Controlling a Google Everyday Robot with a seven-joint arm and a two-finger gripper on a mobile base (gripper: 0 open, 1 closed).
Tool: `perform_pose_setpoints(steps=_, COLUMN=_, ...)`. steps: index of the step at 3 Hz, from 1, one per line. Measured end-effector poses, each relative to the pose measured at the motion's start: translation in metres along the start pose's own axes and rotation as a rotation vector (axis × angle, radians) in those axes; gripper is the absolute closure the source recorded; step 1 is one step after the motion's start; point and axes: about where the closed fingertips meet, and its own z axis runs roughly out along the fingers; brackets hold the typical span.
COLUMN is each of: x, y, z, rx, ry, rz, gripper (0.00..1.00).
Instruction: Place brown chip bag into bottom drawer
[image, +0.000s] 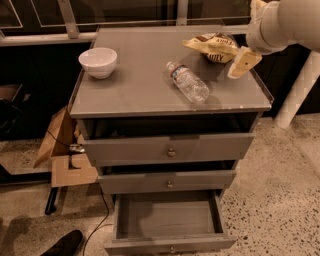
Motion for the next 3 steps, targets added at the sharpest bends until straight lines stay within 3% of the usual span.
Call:
perform_pose_setpoints(steps=1, x=0.018, y=-0.010, z=0.023, rx=0.011, ry=0.008, rz=0.036, gripper=0.00)
perform_pose_setpoints(steps=3, x=0.029, y=-0.006, z=0.085, rx=-0.037, ry=-0.016, rz=0.118, gripper=0.00)
